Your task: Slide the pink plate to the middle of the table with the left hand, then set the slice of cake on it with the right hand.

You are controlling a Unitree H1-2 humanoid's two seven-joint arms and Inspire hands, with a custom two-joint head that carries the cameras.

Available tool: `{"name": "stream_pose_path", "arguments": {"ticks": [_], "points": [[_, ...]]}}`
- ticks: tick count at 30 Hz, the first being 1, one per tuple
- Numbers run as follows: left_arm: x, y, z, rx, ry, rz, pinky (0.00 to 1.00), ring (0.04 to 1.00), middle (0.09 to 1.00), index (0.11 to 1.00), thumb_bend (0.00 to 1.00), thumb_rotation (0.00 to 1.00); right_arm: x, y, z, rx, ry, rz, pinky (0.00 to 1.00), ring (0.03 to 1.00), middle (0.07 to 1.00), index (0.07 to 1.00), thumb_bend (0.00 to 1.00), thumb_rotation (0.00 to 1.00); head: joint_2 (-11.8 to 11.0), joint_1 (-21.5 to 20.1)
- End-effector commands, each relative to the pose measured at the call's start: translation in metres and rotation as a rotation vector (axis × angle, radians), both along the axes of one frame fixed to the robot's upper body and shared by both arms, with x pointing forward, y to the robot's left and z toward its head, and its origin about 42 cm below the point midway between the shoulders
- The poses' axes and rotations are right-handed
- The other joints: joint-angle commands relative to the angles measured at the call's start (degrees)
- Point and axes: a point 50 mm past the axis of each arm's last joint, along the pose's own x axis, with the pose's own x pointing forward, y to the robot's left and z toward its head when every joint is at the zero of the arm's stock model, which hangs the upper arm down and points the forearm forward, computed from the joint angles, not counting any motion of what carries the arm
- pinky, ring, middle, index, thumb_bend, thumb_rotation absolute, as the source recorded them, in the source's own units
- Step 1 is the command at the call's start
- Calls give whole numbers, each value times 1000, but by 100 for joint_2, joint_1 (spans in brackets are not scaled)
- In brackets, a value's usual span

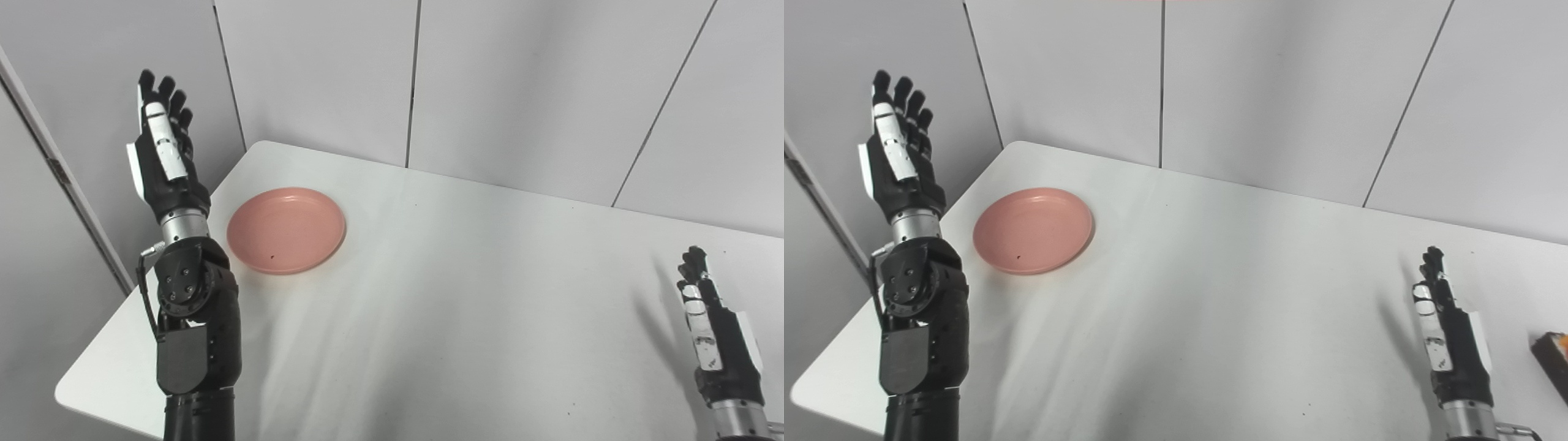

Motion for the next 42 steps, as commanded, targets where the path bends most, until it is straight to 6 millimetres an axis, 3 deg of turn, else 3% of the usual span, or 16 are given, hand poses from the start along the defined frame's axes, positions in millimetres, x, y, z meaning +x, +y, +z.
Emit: {"name": "stream_pose_path", "arguments": {"ticks": [1,18,35,42], "points": [[4,9,20,29,-84,23,960,949,943,925,452,1000,-22,-4,-40,21,95,-21,1000,999,1000,1000,317,1000,7,-1],[13,32,-4,-77,-21,-12,945,942,939,921,433,1000,-21,-6,-43,20,81,-22,1000,997,1000,1000,342,1000,38,12],[29,55,-49,-135,103,-36,937,941,938,930,400,1000,-23,-5,-41,13,79,-18,1000,998,1000,1000,355,1000,100,-4],[30,59,-58,-177,123,-45,951,940,938,939,395,1000,-23,-3,-38,18,71,-13,1000,1000,1000,1000,372,1000,123,1]]}}
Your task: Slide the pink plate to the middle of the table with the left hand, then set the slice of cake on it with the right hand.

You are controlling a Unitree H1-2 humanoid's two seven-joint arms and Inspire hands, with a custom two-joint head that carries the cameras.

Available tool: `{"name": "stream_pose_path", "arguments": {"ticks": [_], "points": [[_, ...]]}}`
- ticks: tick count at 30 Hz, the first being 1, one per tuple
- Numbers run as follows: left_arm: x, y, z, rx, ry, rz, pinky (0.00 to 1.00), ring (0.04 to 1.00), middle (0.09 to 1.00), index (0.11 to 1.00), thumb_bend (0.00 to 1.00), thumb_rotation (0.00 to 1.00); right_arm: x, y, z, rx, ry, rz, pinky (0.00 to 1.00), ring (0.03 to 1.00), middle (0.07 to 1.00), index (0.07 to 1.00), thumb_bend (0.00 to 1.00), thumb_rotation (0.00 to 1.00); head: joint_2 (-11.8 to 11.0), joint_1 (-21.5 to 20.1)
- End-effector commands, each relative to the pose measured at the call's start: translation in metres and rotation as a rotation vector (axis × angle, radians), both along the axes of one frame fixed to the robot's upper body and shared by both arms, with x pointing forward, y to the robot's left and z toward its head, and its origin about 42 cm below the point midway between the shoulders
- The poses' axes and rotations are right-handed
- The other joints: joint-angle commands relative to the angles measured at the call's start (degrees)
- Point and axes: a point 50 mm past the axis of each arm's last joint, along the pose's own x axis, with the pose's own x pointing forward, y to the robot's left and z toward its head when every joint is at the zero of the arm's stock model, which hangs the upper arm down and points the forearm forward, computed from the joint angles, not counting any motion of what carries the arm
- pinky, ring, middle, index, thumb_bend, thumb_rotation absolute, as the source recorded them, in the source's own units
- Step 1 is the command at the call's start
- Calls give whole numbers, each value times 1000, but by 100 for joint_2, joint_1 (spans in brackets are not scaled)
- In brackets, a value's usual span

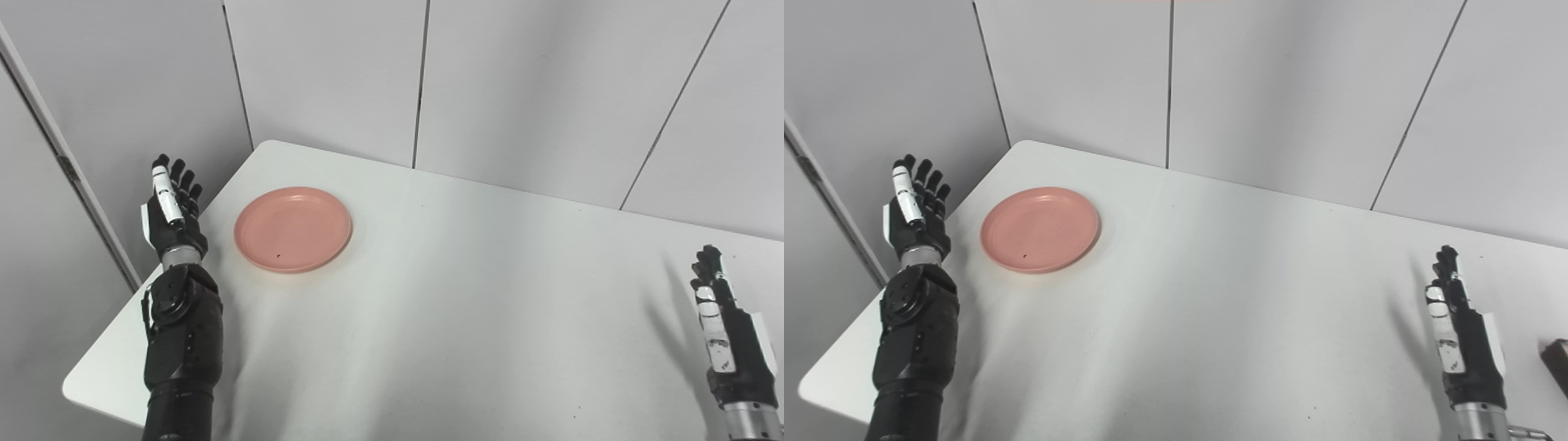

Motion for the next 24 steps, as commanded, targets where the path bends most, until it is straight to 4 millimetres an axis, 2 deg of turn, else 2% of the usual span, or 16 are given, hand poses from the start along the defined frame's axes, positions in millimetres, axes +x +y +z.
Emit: {"name": "stream_pose_path", "arguments": {"ticks": [1,17,24], "points": [[12,10,25,44,-84,-1,948,939,938,939,394,1000,-26,1,-40,26,100,-14,1000,1000,1000,1000,371,1000,0,-8],[16,12,1,22,19,-38,920,915,928,932,400,1000,-28,6,-35,23,108,-32,1000,1000,1000,1000,373,1000,36,-24],[21,1,-9,4,71,-88,911,904,912,920,375,1000,-29,8,-33,16,106,-29,1000,997,1000,1000,393,1000,47,-39]]}}
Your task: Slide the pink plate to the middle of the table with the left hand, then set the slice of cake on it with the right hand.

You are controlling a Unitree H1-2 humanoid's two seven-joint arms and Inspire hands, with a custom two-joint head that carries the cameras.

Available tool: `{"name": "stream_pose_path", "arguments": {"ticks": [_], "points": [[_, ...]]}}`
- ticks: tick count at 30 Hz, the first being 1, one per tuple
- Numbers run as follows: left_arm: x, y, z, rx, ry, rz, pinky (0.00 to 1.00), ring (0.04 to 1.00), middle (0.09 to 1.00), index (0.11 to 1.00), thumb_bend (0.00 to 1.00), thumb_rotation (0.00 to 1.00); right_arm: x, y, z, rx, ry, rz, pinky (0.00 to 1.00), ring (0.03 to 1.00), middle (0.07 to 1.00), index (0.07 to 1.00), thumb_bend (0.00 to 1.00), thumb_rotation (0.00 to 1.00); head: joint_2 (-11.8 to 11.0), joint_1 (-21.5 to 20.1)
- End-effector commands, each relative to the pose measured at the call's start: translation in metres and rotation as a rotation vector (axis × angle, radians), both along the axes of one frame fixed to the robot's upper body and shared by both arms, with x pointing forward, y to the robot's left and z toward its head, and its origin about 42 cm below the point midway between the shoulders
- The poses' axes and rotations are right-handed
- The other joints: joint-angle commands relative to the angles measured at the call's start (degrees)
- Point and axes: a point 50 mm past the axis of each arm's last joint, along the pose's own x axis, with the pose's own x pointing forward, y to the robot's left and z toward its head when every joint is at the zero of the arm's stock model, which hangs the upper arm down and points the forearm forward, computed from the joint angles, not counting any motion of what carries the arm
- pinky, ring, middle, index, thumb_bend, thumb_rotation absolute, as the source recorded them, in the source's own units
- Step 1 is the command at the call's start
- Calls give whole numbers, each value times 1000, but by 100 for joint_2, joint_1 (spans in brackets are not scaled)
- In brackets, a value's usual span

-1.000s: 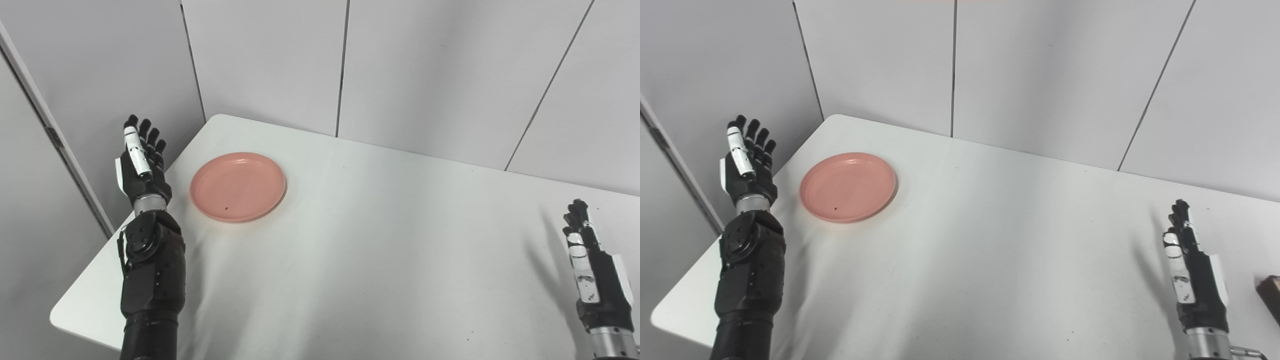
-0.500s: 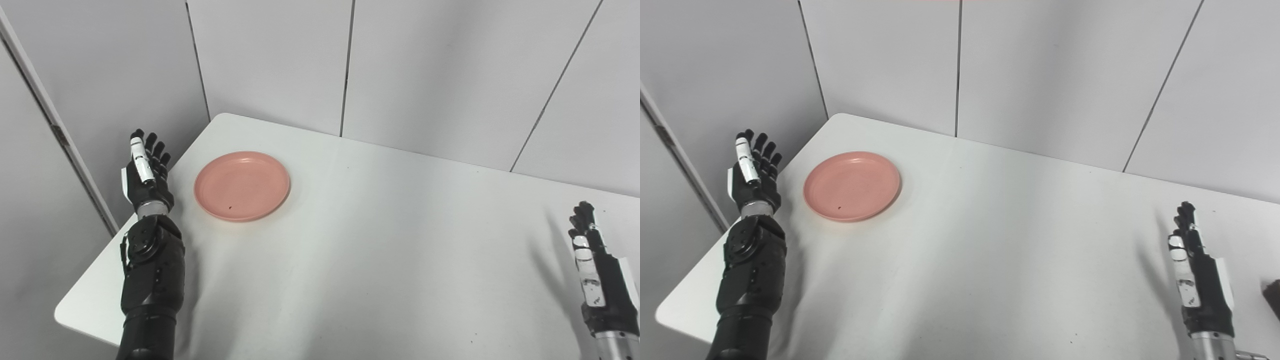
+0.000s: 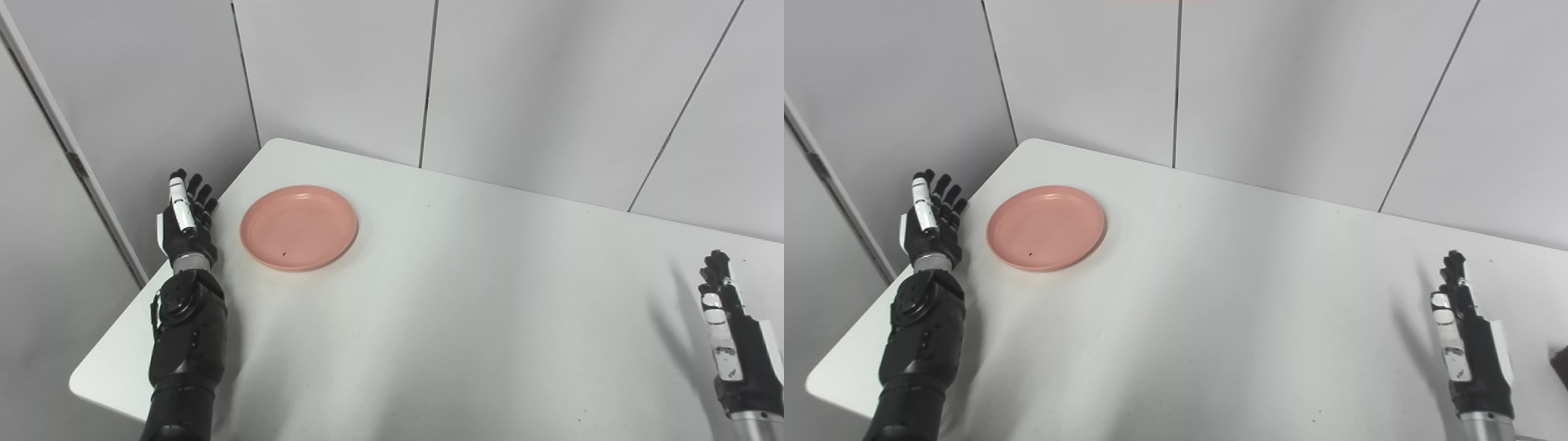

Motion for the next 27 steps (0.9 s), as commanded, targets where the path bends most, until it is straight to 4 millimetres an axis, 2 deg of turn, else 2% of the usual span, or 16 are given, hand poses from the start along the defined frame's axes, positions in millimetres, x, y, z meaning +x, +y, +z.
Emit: {"name": "stream_pose_path", "arguments": {"ticks": [1,9,14,27], "points": [[12,-4,15,16,-18,-43,910,902,910,918,374,1000,-22,6,-32,28,104,-23,1000,998,1000,1000,395,1000,6,-4],[16,-19,5,-1,32,-92,895,896,900,902,364,1000,-22,9,-31,21,96,-20,1000,997,1000,1000,376,1000,11,-29],[20,-30,0,-22,35,-135,890,890,896,897,364,1000,-22,10,-30,15,98,-22,1000,994,1000,1000,396,1000,17,-67],[24,-49,-2,-23,66,-238,908,910,914,911,384,1000,-24,18,-25,21,88,-26,989,978,1000,1000,383,1000,76,-204]]}}
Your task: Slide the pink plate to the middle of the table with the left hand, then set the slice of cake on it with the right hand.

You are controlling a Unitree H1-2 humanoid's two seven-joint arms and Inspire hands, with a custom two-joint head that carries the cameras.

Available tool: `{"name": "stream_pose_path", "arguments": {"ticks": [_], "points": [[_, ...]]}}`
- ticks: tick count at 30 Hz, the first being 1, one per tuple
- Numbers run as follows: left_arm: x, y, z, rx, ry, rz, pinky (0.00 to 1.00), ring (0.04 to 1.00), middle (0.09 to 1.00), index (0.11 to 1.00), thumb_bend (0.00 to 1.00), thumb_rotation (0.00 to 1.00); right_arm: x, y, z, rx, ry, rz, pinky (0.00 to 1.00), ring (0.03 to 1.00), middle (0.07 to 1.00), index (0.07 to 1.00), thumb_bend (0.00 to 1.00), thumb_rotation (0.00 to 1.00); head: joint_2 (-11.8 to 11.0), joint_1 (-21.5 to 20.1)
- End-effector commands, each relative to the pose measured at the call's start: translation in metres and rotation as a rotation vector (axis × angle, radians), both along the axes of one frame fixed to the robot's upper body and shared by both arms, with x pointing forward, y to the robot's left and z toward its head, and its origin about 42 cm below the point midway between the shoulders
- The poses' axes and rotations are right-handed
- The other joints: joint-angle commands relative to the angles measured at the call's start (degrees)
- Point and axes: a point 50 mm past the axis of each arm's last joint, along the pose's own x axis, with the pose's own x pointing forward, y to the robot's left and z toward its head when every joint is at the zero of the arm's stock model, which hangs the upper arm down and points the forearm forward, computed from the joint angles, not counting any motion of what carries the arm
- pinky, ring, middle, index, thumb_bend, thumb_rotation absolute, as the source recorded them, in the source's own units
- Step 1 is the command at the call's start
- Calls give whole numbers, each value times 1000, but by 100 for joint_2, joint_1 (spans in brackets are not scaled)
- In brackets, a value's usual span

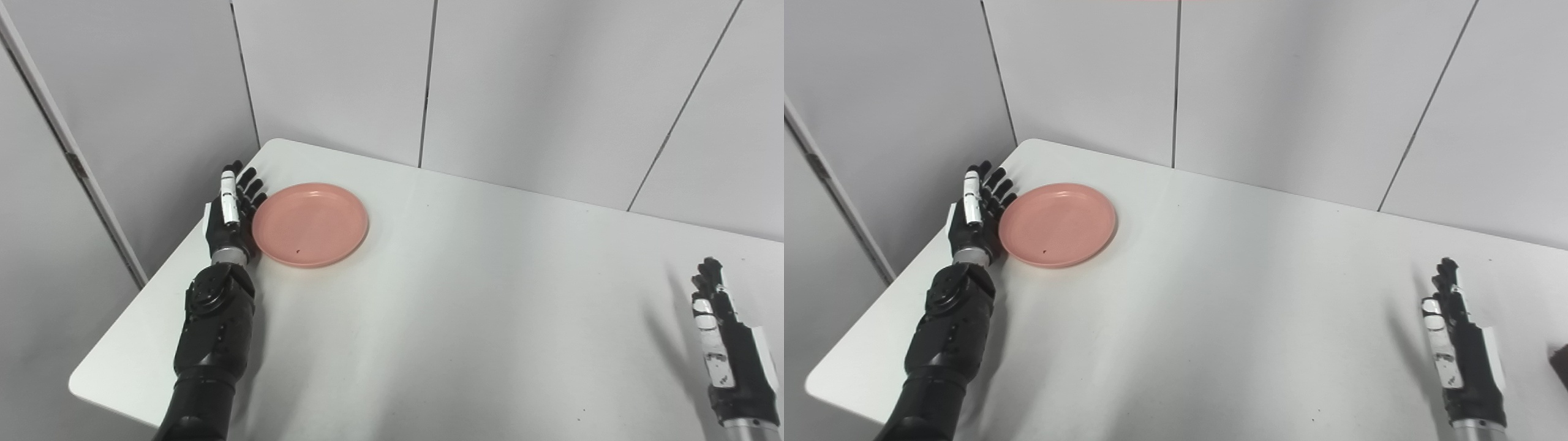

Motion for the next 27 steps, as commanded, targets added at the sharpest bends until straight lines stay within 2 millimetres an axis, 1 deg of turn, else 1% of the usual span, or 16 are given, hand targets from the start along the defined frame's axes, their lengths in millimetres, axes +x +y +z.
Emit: {"name": "stream_pose_path", "arguments": {"ticks": [1,4,7,12,16,17,19,22,24,27], "points": [[4,-8,0,-30,29,-43,905,905,912,909,384,1000,-15,8,-24,29,72,-15,995,978,1000,1000,388,1000,11,-22],[5,-11,1,-31,37,-55,903,901,909,908,380,1000,-16,10,-23,21,73,-15,1000,980,1000,1000,375,1000,21,-81],[6,-16,4,-44,34,-69,896,900,906,903,379,1000,-17,15,-18,15,62,-15,952,952,981,979,385,1000,34,-135],[9,-29,6,-38,34,-120,897,902,908,908,379,1000,-20,22,-10,20,62,-21,930,947,978,976,398,1000,55,-171],[11,-41,6,-20,50,-167,902,907,913,913,382,1000,-23,28,-4,20,66,-25,958,958,982,981,390,1000,70,-206],[12,-44,6,-16,55,-176,889,900,906,908,383,1000,-23,28,-3,17,67,-22,979,970,991,991,377,1000,73,-210],[12,-50,5,-12,63,-192,878,895,901,905,383,1000,-24,29,-2,16,71,-17,990,978,997,997,367,1000,82,-239],[13,-59,6,-12,70,-218,864,886,891,896,390,1000,-25,32,0,15,75,-21,991,977,997,999,365,1000,92,-309],[14,-66,7,-9,66,-245,876,888,892,892,387,1000,-26,34,2,11,71,-23,994,980,1000,1000,341,1000,101,-361],[14,-74,8,5,59,-280,878,880,890,886,389,1000,-27,38,6,15,58,-21,953,960,986,987,323,1000,108,-406]]}}
